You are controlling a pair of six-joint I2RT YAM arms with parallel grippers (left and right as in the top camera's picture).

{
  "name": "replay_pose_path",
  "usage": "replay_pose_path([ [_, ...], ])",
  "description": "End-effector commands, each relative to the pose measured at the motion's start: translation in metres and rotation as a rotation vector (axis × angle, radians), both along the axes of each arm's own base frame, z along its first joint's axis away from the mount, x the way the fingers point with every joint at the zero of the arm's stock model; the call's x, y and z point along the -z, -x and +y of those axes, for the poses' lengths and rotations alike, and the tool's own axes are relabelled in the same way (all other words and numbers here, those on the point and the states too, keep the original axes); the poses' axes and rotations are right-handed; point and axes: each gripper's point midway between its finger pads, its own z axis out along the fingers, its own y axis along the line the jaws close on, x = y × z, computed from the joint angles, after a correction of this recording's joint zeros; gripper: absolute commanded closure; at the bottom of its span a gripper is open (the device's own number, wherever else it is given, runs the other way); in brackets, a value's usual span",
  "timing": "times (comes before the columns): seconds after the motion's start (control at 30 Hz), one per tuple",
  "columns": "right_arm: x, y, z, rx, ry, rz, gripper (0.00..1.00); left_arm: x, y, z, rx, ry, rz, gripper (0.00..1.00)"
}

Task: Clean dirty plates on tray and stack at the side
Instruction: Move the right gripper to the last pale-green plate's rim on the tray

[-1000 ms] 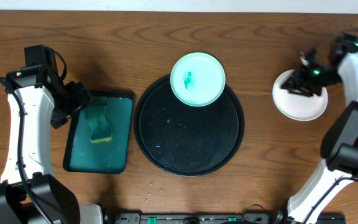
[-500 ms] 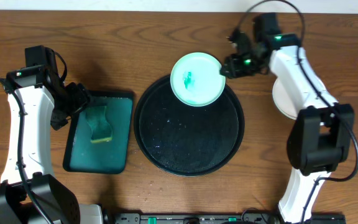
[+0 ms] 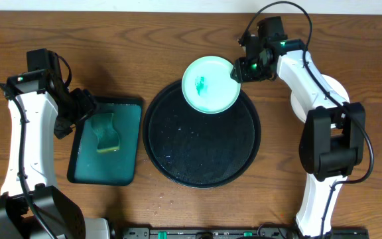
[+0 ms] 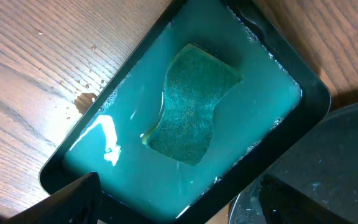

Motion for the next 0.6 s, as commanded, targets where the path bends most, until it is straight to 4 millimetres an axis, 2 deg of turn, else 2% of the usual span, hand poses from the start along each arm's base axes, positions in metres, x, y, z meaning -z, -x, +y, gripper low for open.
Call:
replay_pose_path([
  [0.0, 0.023, 0.001, -0.009, 0.039, 0.014, 0.064, 0.58, 0.006, 0.004, -0.001, 0.026, -0.001, 0.019, 0.19],
  [0.1, 0.045, 0.008, 0.001, 0.027, 0.021, 0.114, 0.58, 0.006, 0.005, -0.002, 0.026, 0.001, 0.027, 0.19],
  [0.23, 0.056, 0.008, 0.003, 0.047, 0.021, 0.136, 0.61, 0.006, 0.007, -0.002, 0.026, 0.003, 0.034, 0.19],
  [0.33, 0.057, 0.006, 0.003, 0.075, 0.012, 0.140, 0.70, 0.006, 0.008, -0.002, 0.026, 0.004, 0.036, 0.19],
  [0.47, 0.057, 0.005, 0.003, 0.087, 0.008, 0.141, 0.97, 0.006, 0.008, -0.002, 0.026, 0.003, 0.036, 0.19],
  [0.57, 0.058, 0.008, 0.002, 0.096, 0.011, 0.159, 0.99, 0.006, 0.008, -0.002, 0.026, 0.003, 0.036, 0.19],
])
